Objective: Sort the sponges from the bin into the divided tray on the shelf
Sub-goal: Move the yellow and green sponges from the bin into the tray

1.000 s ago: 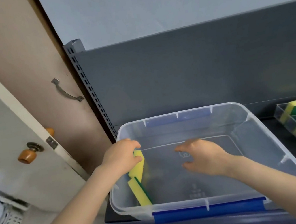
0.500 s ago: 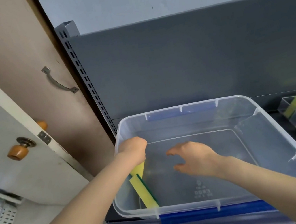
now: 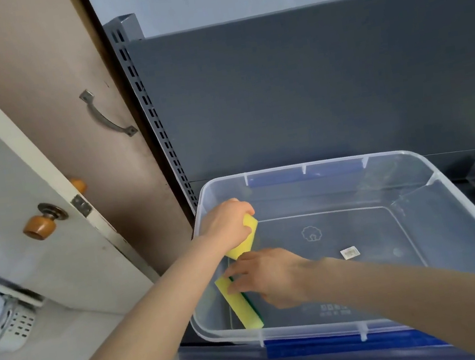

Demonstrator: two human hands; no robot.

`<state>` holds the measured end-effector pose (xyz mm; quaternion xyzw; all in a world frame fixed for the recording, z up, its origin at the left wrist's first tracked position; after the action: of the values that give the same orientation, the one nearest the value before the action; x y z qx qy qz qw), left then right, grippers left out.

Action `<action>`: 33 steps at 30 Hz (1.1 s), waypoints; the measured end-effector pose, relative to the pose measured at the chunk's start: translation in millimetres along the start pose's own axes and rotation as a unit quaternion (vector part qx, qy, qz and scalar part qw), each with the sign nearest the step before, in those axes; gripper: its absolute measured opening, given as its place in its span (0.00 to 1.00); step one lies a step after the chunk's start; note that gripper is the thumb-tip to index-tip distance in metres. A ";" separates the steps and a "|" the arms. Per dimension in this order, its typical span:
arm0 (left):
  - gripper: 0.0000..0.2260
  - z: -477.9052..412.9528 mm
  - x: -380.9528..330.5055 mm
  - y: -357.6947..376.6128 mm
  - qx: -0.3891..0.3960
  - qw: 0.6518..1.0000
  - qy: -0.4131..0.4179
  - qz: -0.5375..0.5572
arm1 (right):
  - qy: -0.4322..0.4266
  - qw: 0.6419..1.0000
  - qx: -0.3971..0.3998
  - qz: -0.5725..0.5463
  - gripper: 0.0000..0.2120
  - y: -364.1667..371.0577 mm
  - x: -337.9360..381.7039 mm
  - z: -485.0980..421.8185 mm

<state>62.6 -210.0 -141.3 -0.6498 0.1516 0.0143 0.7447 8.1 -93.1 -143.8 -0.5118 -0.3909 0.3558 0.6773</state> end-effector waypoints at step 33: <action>0.30 -1.8 -55.0 42.2 0.196 0.974 0.106 -0.045 | 0.377 0.917 -0.036 -0.124 0.14 -26.0 -151.6 167.6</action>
<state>0.5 -195.5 -168.7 -0.4949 0.1998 -0.1182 0.8374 -206.5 -163.1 -115.0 -0.5797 -0.1796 0.0350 0.7940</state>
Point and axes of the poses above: each hand's wrist, its own z-axis away from the middle knuckle, its own y-axis out of the palm, x = y × z, the point moved 8 cm from there along -z, towards the middle knuckle, and after that the axes turned 3 degrees about y, right-handed, at the moved point
